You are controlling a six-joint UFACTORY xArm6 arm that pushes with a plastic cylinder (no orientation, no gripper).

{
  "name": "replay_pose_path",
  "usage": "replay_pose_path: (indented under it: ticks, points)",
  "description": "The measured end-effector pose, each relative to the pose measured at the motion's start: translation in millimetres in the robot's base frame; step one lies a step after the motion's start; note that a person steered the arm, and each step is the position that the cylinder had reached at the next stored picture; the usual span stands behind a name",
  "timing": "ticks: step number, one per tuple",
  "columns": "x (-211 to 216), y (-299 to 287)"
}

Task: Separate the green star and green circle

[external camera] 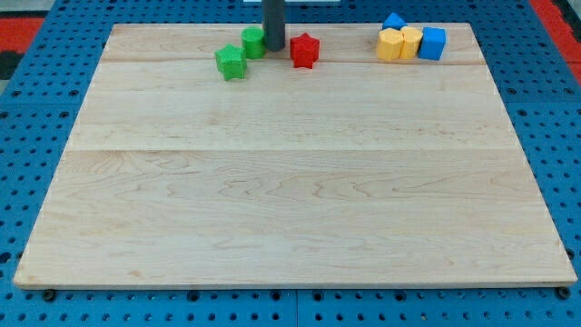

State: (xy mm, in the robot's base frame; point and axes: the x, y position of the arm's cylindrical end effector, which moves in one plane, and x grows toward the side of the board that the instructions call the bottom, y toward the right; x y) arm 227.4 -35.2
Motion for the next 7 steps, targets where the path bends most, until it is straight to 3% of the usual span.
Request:
replay_pose_path:
  ticks: [3,4,6,7]
  points:
    - [3.4,-30.9]
    - [39.6,-29.1]
    - [19.3,-112.4]
    - [20.6,-103.1]
